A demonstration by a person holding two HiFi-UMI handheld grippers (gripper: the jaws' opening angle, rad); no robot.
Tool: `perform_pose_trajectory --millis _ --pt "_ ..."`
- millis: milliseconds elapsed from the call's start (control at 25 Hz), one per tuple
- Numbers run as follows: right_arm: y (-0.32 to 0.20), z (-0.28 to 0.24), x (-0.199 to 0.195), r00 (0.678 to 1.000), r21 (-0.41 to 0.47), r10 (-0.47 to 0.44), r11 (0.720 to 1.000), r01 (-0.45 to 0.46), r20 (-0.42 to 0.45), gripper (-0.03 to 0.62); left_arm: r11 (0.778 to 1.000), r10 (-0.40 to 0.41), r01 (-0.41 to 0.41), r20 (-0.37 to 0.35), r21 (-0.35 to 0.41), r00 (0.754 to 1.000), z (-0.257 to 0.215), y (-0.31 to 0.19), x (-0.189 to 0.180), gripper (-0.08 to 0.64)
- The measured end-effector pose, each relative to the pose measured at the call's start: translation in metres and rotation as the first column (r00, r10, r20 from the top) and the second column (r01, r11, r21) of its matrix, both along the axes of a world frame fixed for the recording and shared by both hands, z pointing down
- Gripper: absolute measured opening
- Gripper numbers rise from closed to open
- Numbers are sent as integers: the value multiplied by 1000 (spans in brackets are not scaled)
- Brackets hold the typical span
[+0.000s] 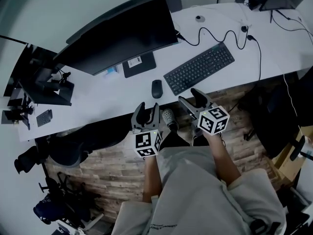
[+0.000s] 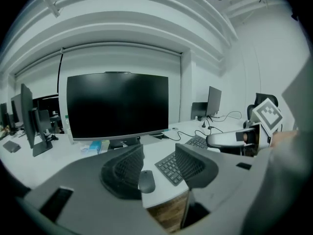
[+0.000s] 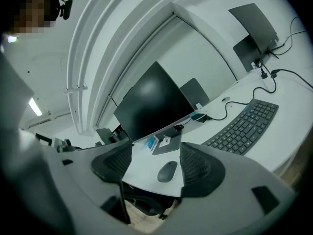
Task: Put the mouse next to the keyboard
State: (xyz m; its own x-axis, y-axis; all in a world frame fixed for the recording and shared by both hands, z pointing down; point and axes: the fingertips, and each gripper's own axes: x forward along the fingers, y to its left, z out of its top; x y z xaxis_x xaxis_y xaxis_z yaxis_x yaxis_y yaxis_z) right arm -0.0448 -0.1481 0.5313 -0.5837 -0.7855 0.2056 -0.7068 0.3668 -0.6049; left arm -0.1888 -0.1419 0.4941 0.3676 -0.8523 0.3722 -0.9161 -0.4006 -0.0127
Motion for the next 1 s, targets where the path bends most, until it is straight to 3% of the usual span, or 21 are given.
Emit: perform_pose_trajectory --millis 200,520,760,1000 --pt "-23 31 -32 991 -72 -35 997 25 -132 307 1000 23 -23 -35 0 999 0 -41 -9 209" --pt "-53 78 -94 961 -190 -78 981 27 -264 305 1000 21 -22 -56 -8 998 4 -99 -42 209" --pt "-67 109 -131 931 -270 -146 961 54 -334 311 998 50 -54 -91 -42 995 16 -128 -57 209" --pt "-82 134 -148 926 -357 -126 934 -10 -355 313 995 66 -73 -118 -61 991 25 -148 -71 209"
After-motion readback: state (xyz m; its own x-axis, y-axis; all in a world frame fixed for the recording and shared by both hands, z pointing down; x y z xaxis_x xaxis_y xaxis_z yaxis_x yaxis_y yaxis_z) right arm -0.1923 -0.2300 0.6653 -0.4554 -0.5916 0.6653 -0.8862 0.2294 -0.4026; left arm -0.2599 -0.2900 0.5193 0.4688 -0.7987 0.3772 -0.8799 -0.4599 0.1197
